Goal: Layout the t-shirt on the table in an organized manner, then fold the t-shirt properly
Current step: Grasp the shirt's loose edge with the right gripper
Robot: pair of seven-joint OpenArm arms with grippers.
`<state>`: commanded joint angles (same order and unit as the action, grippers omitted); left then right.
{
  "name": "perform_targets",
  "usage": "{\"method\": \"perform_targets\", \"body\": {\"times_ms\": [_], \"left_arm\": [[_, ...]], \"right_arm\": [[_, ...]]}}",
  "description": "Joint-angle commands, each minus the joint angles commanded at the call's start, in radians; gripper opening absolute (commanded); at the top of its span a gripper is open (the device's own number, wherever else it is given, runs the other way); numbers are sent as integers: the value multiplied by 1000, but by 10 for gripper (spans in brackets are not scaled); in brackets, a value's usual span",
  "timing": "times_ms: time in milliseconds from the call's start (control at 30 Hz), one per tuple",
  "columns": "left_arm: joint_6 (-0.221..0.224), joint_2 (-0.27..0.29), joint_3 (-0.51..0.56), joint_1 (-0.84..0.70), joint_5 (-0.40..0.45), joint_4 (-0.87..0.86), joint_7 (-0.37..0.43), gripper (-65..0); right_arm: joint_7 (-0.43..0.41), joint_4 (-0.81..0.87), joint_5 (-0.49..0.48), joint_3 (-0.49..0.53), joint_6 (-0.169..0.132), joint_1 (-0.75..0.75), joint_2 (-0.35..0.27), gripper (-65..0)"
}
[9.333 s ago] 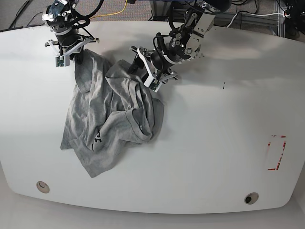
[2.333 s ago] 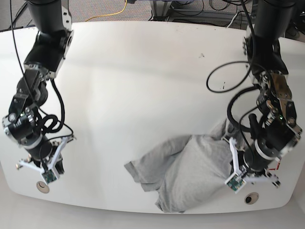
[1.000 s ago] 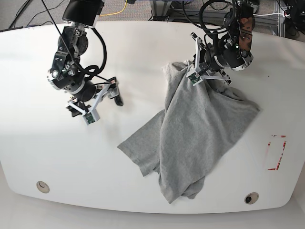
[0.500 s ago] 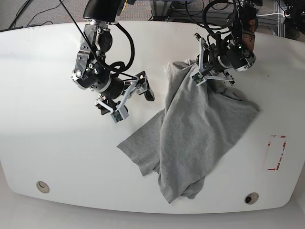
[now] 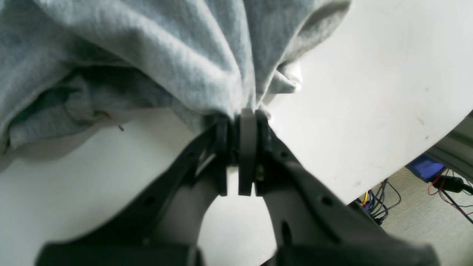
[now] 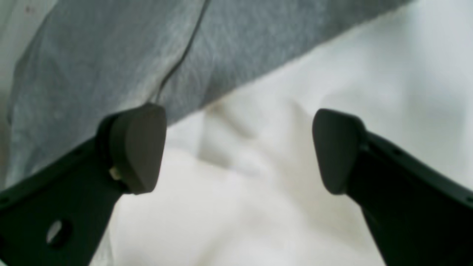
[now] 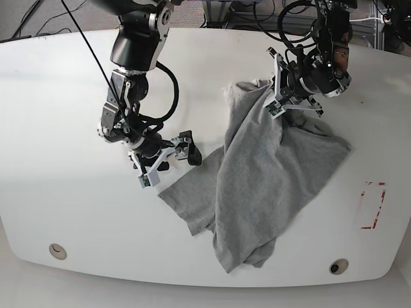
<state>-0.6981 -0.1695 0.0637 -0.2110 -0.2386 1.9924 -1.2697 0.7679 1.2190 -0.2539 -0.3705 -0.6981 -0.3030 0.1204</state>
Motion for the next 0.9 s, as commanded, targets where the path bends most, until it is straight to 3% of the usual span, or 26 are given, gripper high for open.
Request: {"method": "perform_targets", "body": {"times_ms": [700,800,900], "left_arm": [[0,0,0,17,0,2,0,-650],[0,0,0,25,0,2,0,-650],[0,0,0,34,0,2,0,-650]], "right_arm": [[-281,-474,-9,2,0,-186,-12,-49],[-305,-505,-9,3,0,-198,-12,-125],[-316,-514,-9,3,0,-209,-12,-319]]}}
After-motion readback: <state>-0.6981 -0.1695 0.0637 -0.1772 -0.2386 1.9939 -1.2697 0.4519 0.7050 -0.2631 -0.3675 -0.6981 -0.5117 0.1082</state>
